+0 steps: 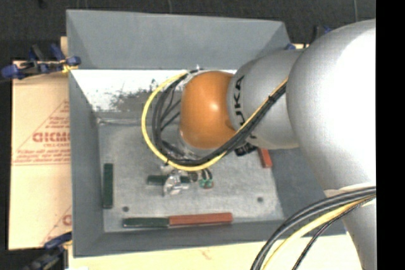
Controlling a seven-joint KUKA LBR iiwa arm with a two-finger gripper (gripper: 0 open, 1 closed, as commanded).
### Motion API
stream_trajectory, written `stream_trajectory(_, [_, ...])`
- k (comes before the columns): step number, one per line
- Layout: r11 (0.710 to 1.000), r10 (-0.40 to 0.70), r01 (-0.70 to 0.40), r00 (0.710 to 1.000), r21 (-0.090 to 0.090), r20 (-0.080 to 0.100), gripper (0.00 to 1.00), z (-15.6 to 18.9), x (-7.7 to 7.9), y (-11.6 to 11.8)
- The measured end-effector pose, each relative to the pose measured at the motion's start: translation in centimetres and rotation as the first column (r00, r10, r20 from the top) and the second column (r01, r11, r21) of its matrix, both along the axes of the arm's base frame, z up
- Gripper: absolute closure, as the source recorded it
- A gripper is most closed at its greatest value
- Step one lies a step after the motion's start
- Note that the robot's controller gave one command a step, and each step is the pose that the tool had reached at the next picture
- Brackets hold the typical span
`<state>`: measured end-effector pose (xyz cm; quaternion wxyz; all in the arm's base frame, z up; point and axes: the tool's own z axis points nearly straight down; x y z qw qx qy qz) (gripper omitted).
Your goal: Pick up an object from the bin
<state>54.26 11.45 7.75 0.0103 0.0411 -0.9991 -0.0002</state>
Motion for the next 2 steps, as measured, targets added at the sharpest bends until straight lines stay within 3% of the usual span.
stream_trajectory(1, [1.0, -0.008, 0.008, 1.0, 0.001, 0.003, 1.0, 0.0, 1.1, 0.1])
stream_trajectory(2, [1.0, 0.003, -0.003, 1.0, 0.0, 0.024, 1.0, 12.3, -0.1, -1.1])
